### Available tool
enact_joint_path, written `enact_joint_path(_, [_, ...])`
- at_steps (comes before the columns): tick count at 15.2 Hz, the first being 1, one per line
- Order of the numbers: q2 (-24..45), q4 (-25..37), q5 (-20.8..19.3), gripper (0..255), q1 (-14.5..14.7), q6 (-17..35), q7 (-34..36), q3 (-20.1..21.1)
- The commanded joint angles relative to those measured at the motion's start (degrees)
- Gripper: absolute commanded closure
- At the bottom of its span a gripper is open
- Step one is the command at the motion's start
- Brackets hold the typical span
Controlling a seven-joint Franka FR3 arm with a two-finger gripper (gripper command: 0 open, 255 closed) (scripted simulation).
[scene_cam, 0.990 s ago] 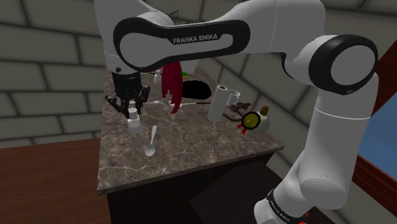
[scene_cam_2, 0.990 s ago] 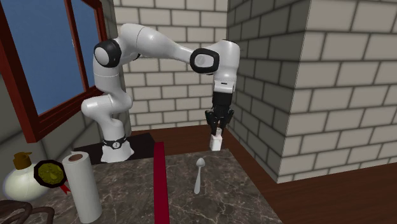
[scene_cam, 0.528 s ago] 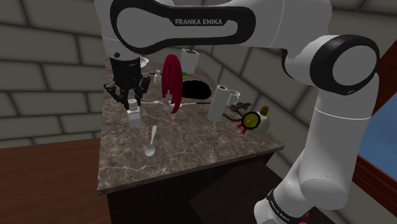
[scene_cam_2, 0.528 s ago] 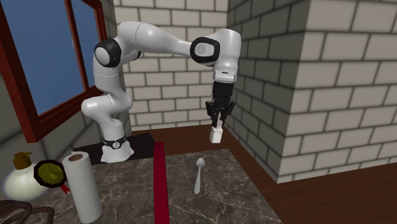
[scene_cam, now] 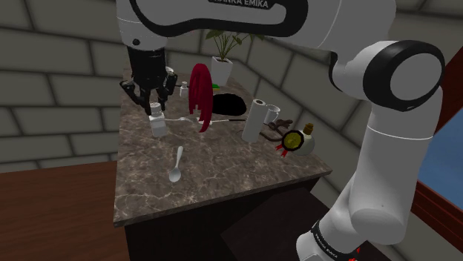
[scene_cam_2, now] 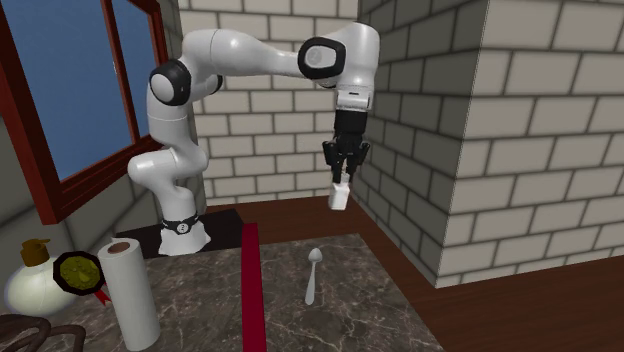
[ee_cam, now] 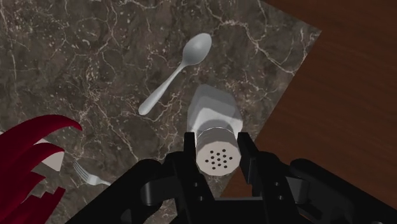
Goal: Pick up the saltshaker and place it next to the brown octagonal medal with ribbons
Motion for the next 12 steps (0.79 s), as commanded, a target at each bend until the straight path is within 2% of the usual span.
enact_joint_path(1, [0.5,2.2,-0.2,255,0.4,-1.7,-0.2,0.0])
enact_joint_path(4, [0.9,4.3,-0.4,255,0.7,-3.5,-0.3,0.0])
enact_joint_path(8, [-10.1,-9.6,4.8,255,-5.2,1.4,-4.8,-0.4])
enact_joint_path(12, [-19.9,-20.6,9.3,255,-8.9,4.7,-10.4,-2.4])
